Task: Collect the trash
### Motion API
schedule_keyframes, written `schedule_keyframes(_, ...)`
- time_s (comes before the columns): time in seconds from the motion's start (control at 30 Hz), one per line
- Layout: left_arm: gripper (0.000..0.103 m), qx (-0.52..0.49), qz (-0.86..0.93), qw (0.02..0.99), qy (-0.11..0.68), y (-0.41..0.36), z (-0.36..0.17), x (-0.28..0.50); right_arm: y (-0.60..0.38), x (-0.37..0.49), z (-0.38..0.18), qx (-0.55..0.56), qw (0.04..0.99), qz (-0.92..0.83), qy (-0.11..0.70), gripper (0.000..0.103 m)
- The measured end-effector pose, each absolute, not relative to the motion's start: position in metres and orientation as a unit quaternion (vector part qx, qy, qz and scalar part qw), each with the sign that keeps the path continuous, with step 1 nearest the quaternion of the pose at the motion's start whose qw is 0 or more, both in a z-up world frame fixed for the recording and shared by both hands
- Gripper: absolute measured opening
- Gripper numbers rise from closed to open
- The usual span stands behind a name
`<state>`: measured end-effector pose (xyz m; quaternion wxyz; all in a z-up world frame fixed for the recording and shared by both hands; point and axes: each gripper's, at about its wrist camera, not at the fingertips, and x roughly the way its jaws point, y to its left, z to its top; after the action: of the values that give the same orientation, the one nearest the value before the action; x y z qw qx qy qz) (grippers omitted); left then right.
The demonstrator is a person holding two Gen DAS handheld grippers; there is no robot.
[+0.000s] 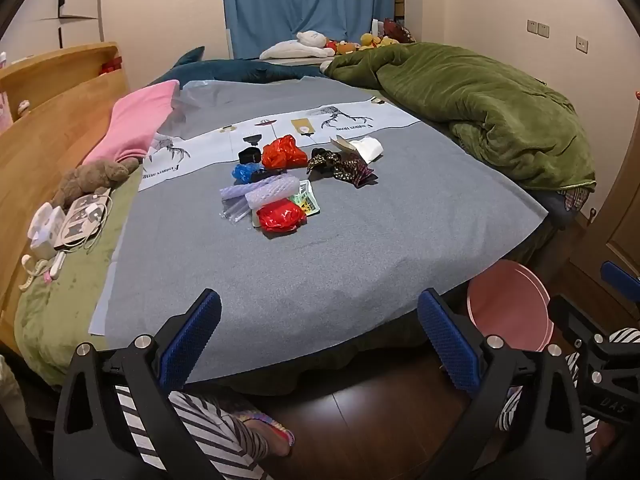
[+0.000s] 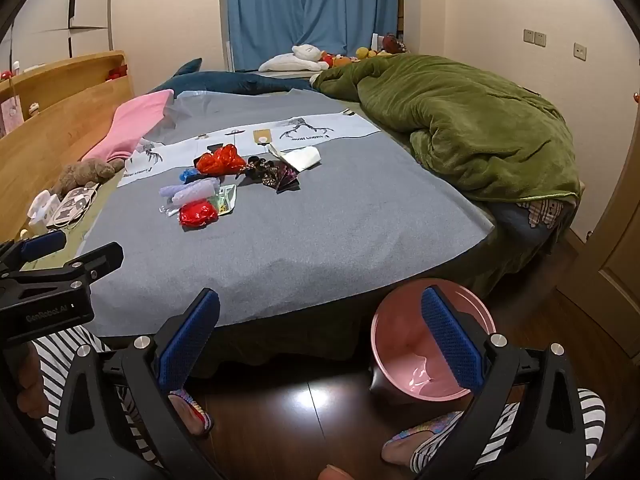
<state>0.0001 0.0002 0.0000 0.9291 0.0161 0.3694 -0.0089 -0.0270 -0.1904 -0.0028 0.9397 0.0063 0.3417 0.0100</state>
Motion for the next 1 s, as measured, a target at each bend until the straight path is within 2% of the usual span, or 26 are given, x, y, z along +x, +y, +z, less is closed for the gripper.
schedule_keyframes(1.0,0.096,0.026,-0.006,0.931,0.365,-0.005,0.001,-0.002,-0.198,-0.028,-0.003,0.008,0.94,0.008,0.341,0.098)
